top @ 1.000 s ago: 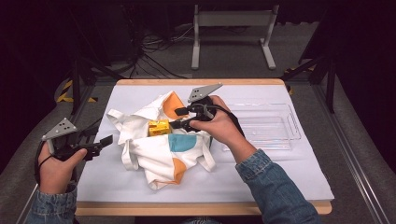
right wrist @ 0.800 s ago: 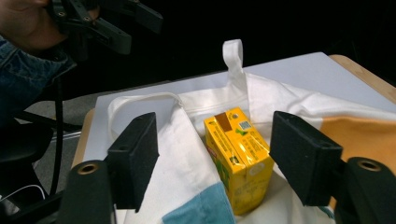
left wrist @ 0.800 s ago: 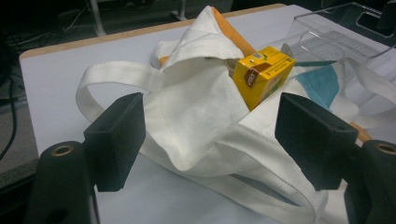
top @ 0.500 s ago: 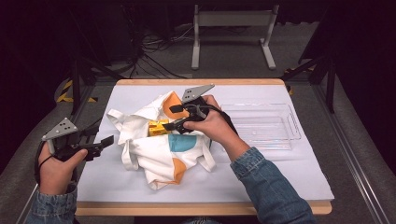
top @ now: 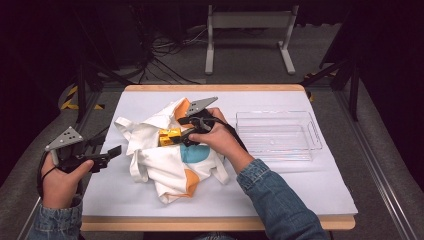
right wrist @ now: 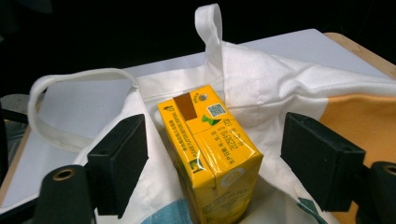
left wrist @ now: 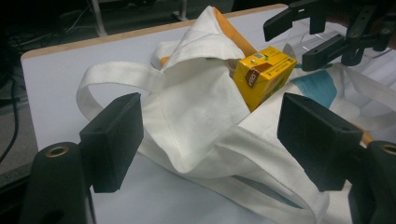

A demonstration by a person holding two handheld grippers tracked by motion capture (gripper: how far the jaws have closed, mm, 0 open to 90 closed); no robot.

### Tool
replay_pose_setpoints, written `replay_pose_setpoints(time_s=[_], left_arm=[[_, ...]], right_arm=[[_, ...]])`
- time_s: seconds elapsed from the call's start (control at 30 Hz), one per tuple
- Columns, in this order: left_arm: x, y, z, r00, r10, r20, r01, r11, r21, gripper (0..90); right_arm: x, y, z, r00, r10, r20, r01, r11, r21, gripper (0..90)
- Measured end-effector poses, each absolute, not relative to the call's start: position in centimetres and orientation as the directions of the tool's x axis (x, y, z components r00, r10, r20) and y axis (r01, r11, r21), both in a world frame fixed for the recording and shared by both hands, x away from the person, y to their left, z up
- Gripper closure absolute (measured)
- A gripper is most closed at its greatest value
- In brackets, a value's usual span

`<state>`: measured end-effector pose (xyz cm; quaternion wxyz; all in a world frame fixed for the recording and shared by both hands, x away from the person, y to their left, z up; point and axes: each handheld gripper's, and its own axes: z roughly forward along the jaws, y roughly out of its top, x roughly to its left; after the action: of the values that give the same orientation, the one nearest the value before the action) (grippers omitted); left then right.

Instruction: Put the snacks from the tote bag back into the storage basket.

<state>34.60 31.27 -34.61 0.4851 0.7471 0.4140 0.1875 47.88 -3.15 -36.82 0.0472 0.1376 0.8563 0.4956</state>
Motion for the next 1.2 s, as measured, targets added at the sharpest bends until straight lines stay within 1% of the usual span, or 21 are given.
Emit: replay_pose_setpoints(time_s=[0.1,0.33,0.73,0.97,1.03,1.2], left_arm=[[34.6,31.3,-34.6,0.585,0.801,-0.124,0.436,-0.182,0.881,23.6],[34.6,31.4,-34.7,0.587,0.801,-0.118,0.438,-0.191,0.879,23.4],[34.7,31.5,-34.8,0.585,0.802,-0.119,0.44,-0.19,0.878,23.3],[34.7,31.5,-34.8,0.586,0.802,-0.12,0.442,-0.192,0.877,23.2],[34.7,31.5,-34.8,0.586,0.801,-0.121,0.442,-0.191,0.876,23.1],[34.7,31.5,-34.9,0.585,0.802,-0.12,0.442,-0.191,0.877,22.7]], right_arm=[[48.0,-2.8,-37.3,-0.957,0.287,0.051,0.189,0.477,0.858,23.7],[48.2,-2.3,-38.5,-0.96,0.277,0.052,0.183,0.472,0.862,28.6],[48.7,-1.7,-39.8,-0.966,0.25,0.066,0.187,0.499,0.846,29.3],[48.8,-1.5,-40.0,-0.968,0.242,0.062,0.18,0.501,0.846,33.4],[48.8,-1.5,-40.0,-0.97,0.237,0.057,0.173,0.504,0.846,38.4],[48.6,-1.5,-39.8,-0.974,0.224,0.032,0.146,0.517,0.843,40.0]])
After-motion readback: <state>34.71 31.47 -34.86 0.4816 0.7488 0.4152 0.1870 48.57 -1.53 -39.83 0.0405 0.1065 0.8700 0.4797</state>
